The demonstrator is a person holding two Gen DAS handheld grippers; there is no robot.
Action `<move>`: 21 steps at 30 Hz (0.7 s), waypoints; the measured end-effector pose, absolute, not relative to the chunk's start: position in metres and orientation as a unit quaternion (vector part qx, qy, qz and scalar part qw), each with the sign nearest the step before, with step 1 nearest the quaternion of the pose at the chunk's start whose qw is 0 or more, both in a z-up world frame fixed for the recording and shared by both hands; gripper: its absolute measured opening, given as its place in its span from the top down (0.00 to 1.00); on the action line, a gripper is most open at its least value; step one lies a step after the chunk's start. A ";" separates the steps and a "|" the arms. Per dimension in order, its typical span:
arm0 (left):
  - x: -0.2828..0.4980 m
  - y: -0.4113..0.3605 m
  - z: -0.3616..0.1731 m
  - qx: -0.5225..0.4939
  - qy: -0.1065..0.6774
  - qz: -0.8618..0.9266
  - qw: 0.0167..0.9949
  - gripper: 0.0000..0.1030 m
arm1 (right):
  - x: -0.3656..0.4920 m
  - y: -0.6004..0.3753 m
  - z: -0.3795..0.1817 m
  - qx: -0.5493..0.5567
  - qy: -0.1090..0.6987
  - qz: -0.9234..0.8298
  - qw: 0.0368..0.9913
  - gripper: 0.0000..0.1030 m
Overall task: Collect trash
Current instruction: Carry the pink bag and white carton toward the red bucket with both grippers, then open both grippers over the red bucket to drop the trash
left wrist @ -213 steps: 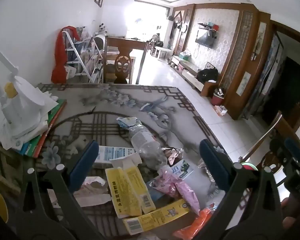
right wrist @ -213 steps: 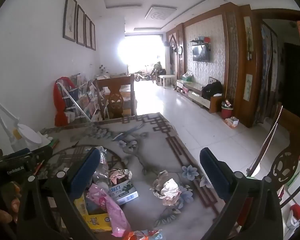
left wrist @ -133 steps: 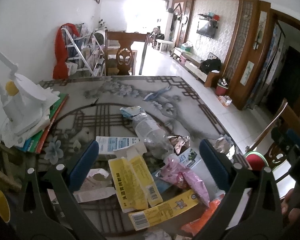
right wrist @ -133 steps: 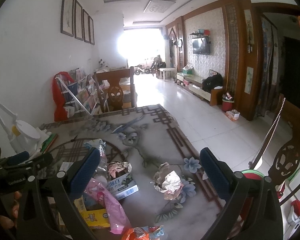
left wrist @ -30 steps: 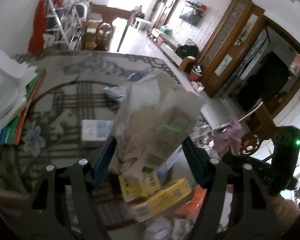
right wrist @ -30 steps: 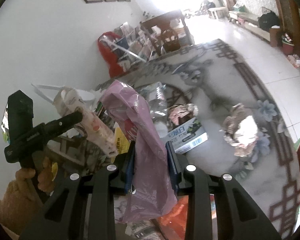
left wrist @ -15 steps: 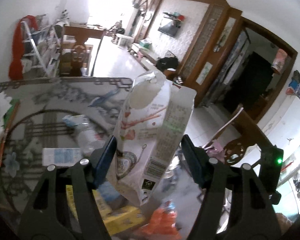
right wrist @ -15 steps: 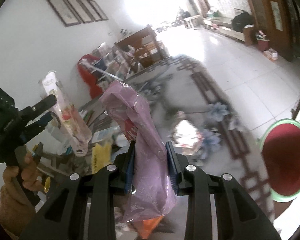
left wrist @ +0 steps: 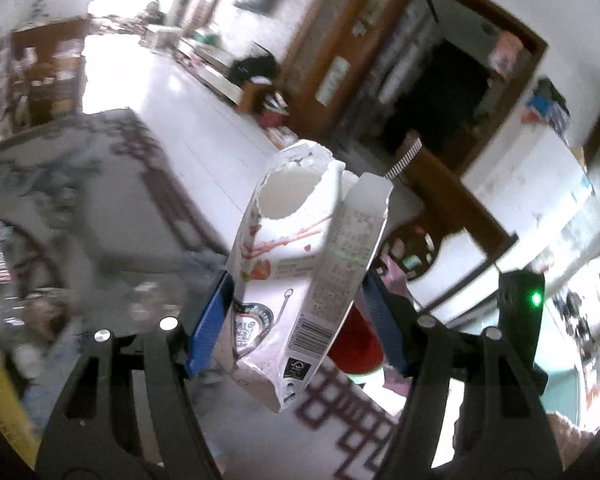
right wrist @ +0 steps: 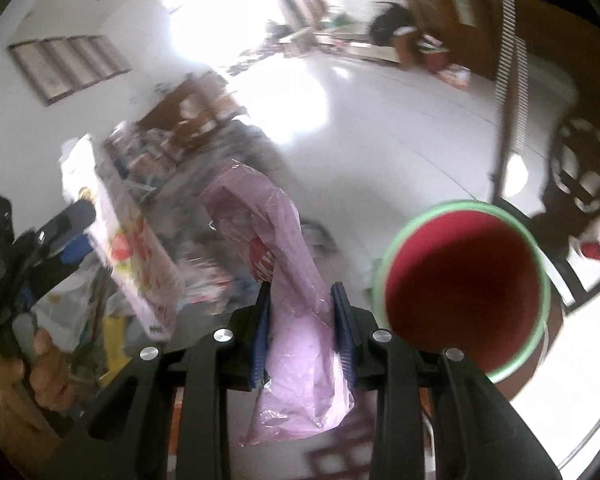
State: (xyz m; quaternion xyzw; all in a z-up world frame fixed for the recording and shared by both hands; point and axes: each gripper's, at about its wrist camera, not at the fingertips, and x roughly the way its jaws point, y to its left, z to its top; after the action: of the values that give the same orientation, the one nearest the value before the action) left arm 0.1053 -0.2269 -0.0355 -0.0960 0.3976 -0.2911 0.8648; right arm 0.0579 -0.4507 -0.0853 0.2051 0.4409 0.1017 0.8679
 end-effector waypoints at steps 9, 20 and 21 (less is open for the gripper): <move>0.122 -0.326 -0.079 -0.052 0.446 -0.348 0.823 0.37 | 0.062 -0.531 -0.112 0.243 0.455 0.018 0.856 0.71; 0.134 -0.365 -0.095 -0.013 0.459 -0.353 0.815 0.18 | 0.063 -0.561 -0.110 0.242 0.446 -0.036 0.861 0.45; 0.134 -0.364 -0.094 -0.012 0.458 -0.353 0.816 0.18 | 0.062 -0.561 -0.108 0.243 0.445 -0.036 0.861 0.45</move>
State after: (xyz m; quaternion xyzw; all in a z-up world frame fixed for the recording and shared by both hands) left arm 0.1337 -0.3643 -0.0943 -0.0122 0.4580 -0.3528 0.8159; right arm 0.0621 -0.5610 -0.1083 0.2435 0.4448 -0.0362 0.8611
